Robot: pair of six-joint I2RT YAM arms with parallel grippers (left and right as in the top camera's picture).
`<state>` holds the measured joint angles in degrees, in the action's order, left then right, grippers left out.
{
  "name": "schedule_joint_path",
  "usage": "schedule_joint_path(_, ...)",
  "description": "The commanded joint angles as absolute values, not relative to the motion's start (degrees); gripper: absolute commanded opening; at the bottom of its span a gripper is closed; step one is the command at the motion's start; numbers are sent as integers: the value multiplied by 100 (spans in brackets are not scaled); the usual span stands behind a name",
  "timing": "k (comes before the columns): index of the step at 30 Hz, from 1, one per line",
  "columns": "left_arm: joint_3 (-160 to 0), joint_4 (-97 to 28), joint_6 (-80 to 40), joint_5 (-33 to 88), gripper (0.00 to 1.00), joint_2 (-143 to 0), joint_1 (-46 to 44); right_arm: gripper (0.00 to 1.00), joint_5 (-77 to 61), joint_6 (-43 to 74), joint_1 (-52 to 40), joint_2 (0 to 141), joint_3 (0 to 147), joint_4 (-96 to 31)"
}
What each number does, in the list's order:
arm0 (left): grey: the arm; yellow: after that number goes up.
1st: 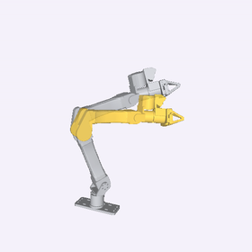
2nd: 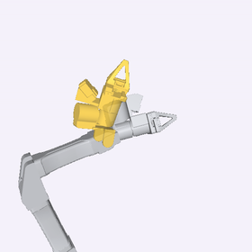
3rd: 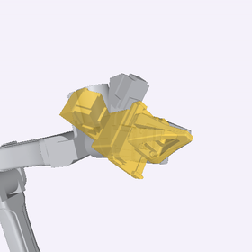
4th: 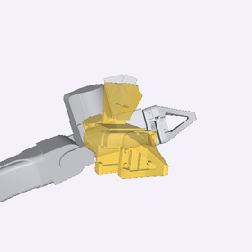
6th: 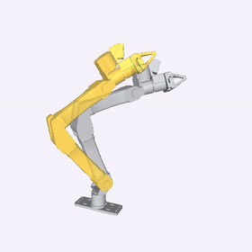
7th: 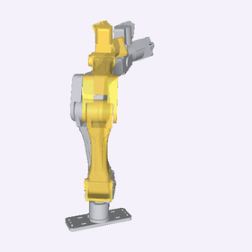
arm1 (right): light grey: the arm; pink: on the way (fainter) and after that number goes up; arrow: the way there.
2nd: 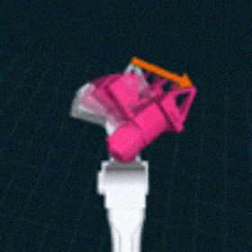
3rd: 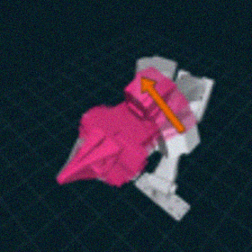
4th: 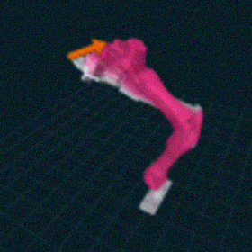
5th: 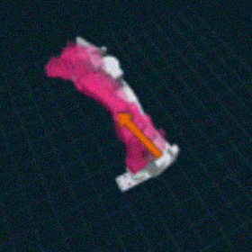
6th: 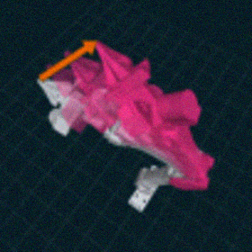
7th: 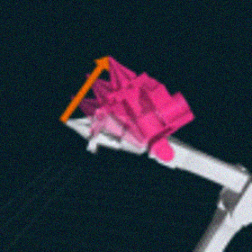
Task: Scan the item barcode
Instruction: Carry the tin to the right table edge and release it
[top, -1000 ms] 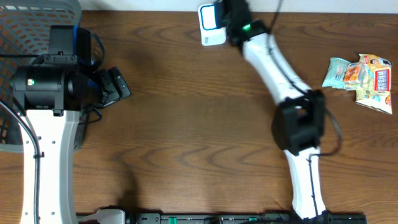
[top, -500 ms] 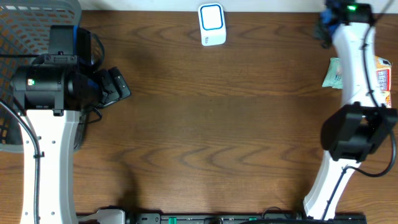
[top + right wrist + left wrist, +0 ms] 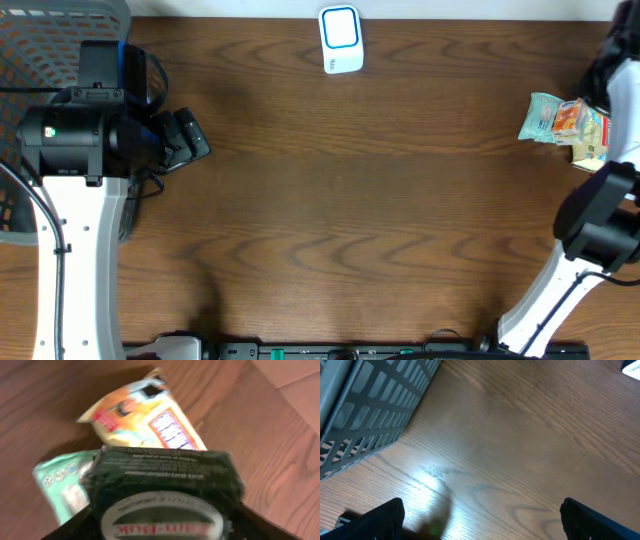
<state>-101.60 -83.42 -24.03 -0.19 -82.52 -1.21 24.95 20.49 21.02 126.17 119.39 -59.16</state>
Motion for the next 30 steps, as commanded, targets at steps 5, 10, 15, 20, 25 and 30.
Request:
schedule_joint_path(5,-10149,-8353,-2427,-67,98,-8272,-93,96,1986,2458,2475,12602,11911,-5896)
schedule_joint_path(10,-10149,-8353,-2427,-67,98,-8272,-93,99,1610,2176,2447,12564,11915,-6082)
schedule_joint_path(15,-10149,-8353,-2427,-67,97,-8272,-93,99,1253,2226,2359,12138,11915,-6582)
schedule_joint_path(20,-10149,-8353,-2427,-67,98,-8272,-93,99,-145,2231,2353,11319,11915,-7153)
schedule_joint_path(25,-10149,-8353,-2427,-67,98,-8272,-93,94,-880,2224,2318,10414,11911,-7942)
schedule_joint_path(30,-10149,-8353,-2427,-67,98,-8272,-93,94,-808,2217,1964,9389,11524,-8217)
